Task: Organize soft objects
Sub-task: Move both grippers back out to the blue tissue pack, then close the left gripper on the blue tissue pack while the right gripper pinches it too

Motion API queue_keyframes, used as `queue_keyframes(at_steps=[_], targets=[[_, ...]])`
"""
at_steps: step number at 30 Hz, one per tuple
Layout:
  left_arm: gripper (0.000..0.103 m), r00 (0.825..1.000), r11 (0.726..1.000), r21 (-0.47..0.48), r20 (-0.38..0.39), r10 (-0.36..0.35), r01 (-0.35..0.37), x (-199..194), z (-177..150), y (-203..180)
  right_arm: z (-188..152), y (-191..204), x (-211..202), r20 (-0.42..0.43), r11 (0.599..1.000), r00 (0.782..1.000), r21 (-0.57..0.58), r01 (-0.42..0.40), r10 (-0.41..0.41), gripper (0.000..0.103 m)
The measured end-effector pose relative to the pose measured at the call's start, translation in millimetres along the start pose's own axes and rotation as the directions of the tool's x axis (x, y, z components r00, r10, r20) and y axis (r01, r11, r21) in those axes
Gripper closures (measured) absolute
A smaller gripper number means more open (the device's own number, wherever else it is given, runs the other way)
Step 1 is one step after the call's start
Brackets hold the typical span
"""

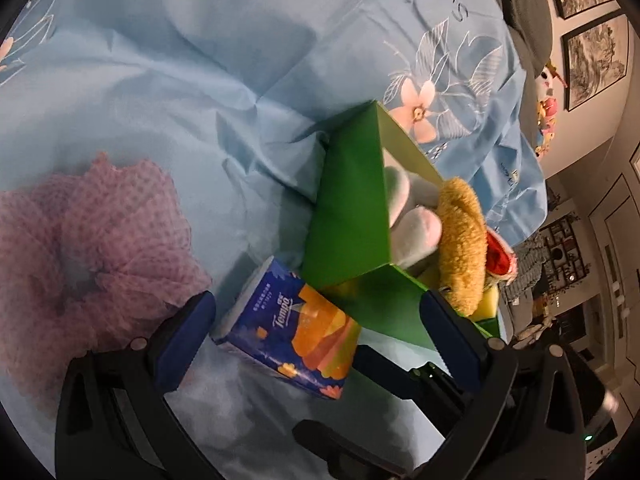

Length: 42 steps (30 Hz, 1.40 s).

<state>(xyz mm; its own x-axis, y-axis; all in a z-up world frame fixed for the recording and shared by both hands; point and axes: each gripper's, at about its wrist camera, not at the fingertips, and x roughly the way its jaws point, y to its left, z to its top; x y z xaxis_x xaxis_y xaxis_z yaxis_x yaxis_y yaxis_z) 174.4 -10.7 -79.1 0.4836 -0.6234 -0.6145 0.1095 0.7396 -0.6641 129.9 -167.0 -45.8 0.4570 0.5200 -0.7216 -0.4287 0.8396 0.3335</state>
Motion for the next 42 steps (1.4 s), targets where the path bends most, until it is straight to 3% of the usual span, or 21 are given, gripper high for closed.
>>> queue_keyframes(at_steps=[4,7,9,15,21,26,36,42], targets=[[0.004,1.000,1.000,0.018,-0.011,0.023,-0.023,4.2,-2.8,-3.2,2.5,-2.7,4.3,-0.017,1.000,1.000,0.014,-0.011,0.011,0.034],[0.013,0.999,0.999,0.009,-0.008,0.049,-0.049,3.2,-4.0,-0.5,4.2,-5.1,8.4,-0.025,1.000,1.000,0.029,0.000,0.001,0.044],[0.029,0.997,0.997,0.000,-0.001,0.080,-0.080,2.0,-4.8,3.0,4.9,-9.9,10.4,-0.033,0.999,0.999,0.050,0.010,-0.009,0.057],[0.054,0.994,0.993,-0.042,0.008,0.112,-0.112,-6.7,-6.0,16.7,4.0,-12.3,8.6,-0.039,0.998,0.999,0.056,0.008,-0.006,0.059],[0.054,0.989,0.989,-0.009,0.005,0.148,-0.148,-12.8,-14.8,10.0,1.5,-8.2,-3.2,-0.029,1.000,1.000,0.019,0.011,-0.010,0.062],[0.054,0.991,0.991,0.007,0.007,0.134,-0.134,-22.0,-22.1,0.3,-6.3,-0.6,-16.0,-0.009,1.000,1.000,-0.009,0.020,-0.020,0.062],[0.053,0.989,0.980,0.153,0.096,0.112,-0.126,-49.7,-38.9,-61.1,-12.5,1.6,-75.5,0.128,0.999,0.992,-0.036,-0.003,0.007,0.062],[0.052,0.987,0.969,0.205,0.105,0.120,-0.140,-39.2,-30.4,-92.6,-4.5,-10.9,-97.8,0.195,1.000,0.981,-0.013,-0.010,0.012,0.062]])
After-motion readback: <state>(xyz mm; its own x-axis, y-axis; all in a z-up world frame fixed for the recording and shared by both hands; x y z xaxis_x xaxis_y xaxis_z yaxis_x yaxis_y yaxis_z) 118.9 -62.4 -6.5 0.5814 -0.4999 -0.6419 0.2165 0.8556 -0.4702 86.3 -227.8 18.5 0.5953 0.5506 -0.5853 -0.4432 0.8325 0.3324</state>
